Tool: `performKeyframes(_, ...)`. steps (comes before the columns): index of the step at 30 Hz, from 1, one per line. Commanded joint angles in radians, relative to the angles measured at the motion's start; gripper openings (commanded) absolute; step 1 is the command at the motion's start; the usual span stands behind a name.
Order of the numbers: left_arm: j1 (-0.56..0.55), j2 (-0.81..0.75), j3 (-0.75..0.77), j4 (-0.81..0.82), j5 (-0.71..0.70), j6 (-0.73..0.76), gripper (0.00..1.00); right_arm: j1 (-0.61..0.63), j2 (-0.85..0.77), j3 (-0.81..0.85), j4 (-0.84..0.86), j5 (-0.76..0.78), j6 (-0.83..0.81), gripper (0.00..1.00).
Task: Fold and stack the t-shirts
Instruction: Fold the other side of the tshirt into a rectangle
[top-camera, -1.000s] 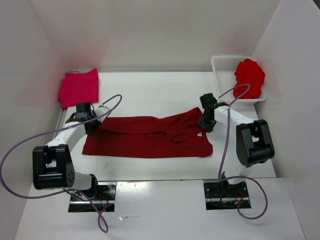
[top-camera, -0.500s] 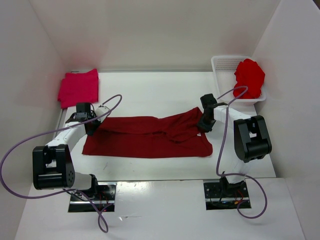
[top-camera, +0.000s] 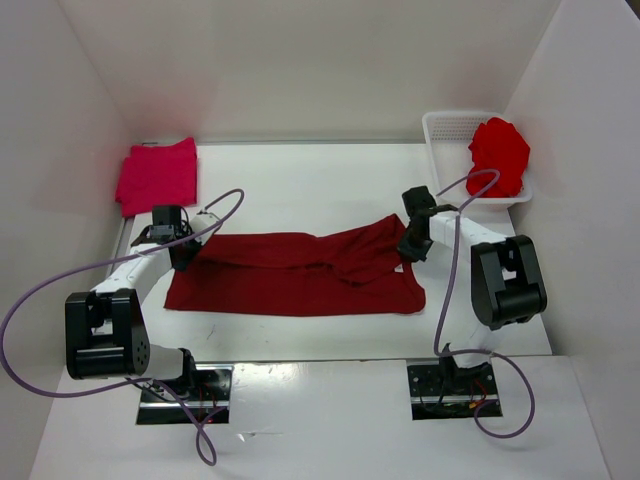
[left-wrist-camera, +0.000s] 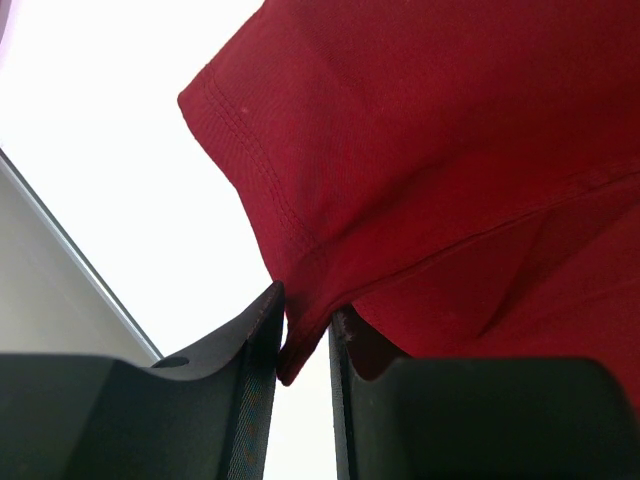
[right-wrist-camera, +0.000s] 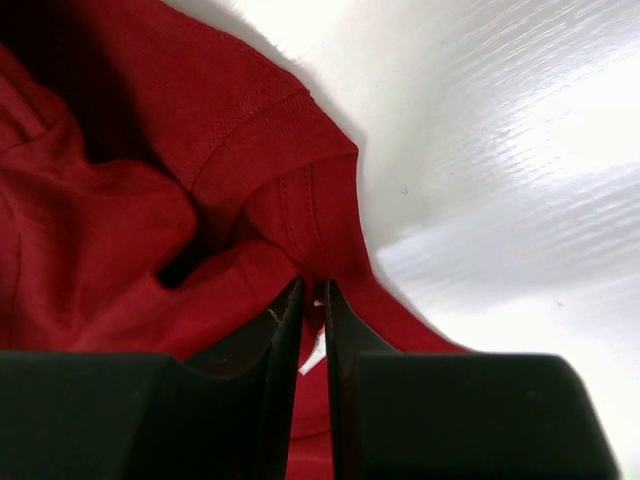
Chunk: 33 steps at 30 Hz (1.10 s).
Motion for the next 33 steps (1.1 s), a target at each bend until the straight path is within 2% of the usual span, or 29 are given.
performKeyframes(1,-0.003,-0.017,-0.001,-0.006,0.016,-0.013,0.32,-0.006,-0.074,0.004,-0.036,0.049,-0.006,0.18)
performKeyframes(6,-0.003,-0.008,-0.001,-0.006,0.016,-0.013,0.32,-0.006,-0.095,-0.007,-0.045,0.049,-0.015,0.21)
performKeyframes(8,-0.003,-0.008,-0.001,-0.006,0.026,-0.013,0.32,-0.006,-0.082,-0.016,-0.023,0.029,-0.015,0.18)
performKeyframes(10,-0.003,-0.008,-0.001,-0.006,0.026,-0.013,0.33,-0.006,-0.062,-0.016,-0.013,0.018,-0.015,0.07)
performKeyframes(13,-0.003,-0.008,0.008,-0.006,0.026,-0.013,0.33,-0.006,-0.042,-0.016,-0.004,0.018,-0.015,0.07)
performKeyframes(19,-0.003,-0.008,-0.002,-0.006,0.026,-0.013,0.33,-0.006,-0.042,-0.016,-0.004,0.009,-0.015,0.18)
performKeyframes(21,-0.003,-0.008,-0.002,-0.006,0.026,-0.013,0.33,-0.006,-0.042,-0.016,-0.004,0.0,-0.015,0.25)
performKeyframes(30,-0.003,-0.008,-0.002,-0.006,0.026,-0.013,0.33,0.003,-0.031,-0.039,0.016,0.009,-0.015,0.27)
performKeyframes(33,-0.003,-0.008,-0.002,-0.006,0.026,-0.013,0.33,0.003,-0.02,-0.02,0.016,0.018,-0.015,0.19)
